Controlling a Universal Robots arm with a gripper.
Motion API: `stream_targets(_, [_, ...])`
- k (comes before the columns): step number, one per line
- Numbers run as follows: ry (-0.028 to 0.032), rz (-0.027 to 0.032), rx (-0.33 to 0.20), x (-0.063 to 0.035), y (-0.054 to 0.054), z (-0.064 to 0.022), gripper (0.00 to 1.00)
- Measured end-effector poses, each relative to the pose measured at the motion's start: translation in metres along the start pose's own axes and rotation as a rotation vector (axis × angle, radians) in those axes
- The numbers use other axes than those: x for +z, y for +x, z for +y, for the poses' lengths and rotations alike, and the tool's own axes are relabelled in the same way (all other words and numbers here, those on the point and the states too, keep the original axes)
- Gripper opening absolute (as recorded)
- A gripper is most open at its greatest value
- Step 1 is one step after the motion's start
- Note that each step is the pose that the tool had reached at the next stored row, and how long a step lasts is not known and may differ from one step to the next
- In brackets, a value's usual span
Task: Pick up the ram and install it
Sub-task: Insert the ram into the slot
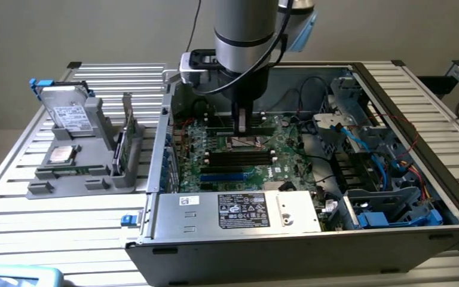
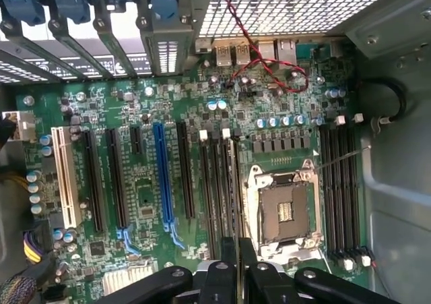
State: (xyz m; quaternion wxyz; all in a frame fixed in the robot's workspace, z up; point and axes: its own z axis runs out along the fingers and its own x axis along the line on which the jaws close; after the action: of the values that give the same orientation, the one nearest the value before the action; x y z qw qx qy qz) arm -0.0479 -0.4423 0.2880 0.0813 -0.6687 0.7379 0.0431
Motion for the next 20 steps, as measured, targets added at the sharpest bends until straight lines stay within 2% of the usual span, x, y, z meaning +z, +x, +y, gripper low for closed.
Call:
stream_targets(4, [-0.0014, -0.0001, -0.006, 0.0006, 0.0, 0.0, 0.15])
stream_targets(6, [0.0006, 0.0003, 0.005, 0.0027, 0.0, -0.0011, 0.15])
stream_targets(8, [0.0012, 0.0034, 0.008, 0.005, 0.0, -0.0037, 0.15])
stream_targets(10, [0.0019, 0.0105, 0.008, 0.0077, -0.002, -0.0055, 0.15])
stream_targets(11, [0.002, 0.0227, 0.007, 0.0082, -0.004, -0.0055, 0.15])
stream_targets(12, [0.0019, 0.0388, 0.006, 0.0086, -0.005, -0.0055, 0.15])
stream_targets(13, [-0.0004, 0.0563, 0.006, 0.0087, -0.006, -0.0054, 0.15])
stream_targets(15, [-0.0088, 0.0926, 0.005, 0.0092, -0.008, -0.0053, 0.15])
stream_targets(16, [-0.0086, 0.1034, 0.005, 0.01, -0.01, -0.0052, 0.15])
stream_targets(17, [-0.0083, 0.1056, 0.005, 0.0121, -0.012, -0.0053, 0.15])
stream_targets(20, [-0.0083, 0.1067, 0.004, 0.0187, -0.02, -0.0051, 0.15])
